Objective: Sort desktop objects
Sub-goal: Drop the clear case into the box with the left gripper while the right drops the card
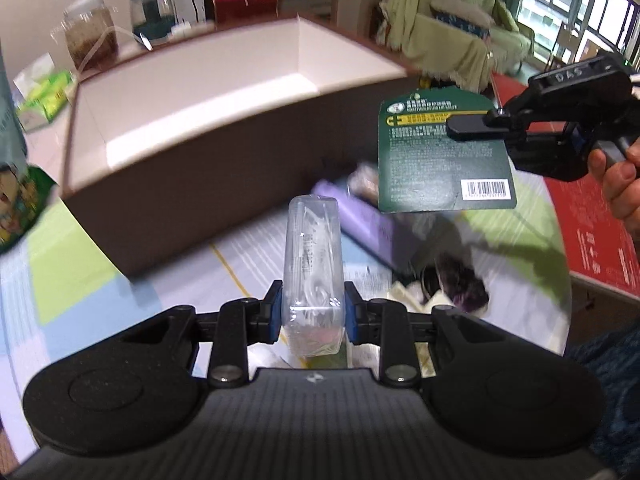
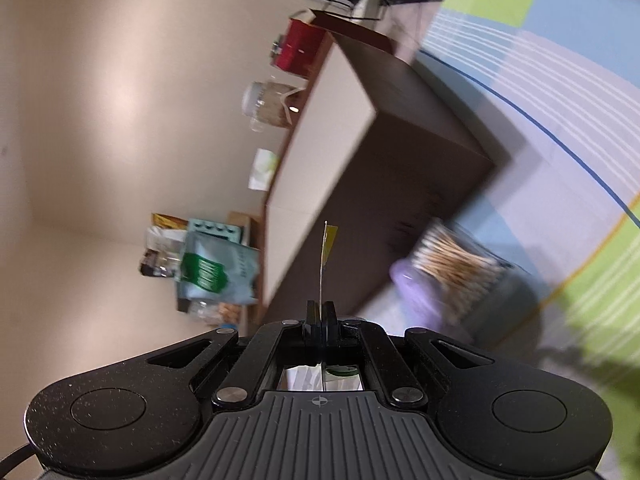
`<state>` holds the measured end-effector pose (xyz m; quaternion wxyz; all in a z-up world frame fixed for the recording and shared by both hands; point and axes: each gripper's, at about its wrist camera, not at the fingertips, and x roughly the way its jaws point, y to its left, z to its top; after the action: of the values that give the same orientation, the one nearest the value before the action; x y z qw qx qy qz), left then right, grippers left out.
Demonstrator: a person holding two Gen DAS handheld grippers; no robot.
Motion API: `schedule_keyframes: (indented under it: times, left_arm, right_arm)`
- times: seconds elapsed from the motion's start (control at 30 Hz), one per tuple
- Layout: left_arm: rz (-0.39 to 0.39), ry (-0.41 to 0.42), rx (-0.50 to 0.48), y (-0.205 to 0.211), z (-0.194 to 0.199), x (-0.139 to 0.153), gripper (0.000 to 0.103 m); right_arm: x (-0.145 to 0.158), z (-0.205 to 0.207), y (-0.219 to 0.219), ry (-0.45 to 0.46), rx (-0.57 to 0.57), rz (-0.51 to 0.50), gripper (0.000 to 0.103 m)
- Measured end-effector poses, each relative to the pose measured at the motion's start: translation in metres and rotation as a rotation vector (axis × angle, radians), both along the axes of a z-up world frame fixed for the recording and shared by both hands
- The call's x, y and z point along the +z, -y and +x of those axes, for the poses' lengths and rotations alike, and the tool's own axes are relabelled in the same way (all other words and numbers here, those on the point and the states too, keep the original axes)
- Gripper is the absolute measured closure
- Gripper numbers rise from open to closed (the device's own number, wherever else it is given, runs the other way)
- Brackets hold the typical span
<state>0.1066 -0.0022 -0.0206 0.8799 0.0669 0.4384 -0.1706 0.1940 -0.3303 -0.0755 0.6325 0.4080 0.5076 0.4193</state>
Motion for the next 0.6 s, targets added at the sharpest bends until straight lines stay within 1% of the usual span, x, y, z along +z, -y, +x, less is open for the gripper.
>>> schedule_keyframes:
  times: [0.17,0.37,0.6]
  left_arm:
    - [-0.017,0.080,0.017,-0.008,0.005,0.028,0.078]
    - [-0.023,0.156,0.042,-0.019,0.017,0.051,0.078]
    - [-0.003,0.226,0.082,-0.033,0.049,0.075,0.078]
  right_arm:
    - [0.016,0.012,-0.002,0.005,-0.007,0.043,0.103]
    - [0.030,0.029,-0.005,0.008,-0.018,0.099,0.103]
    - [0.045,0.062,-0.022,0.015,-0.042,0.169,0.103]
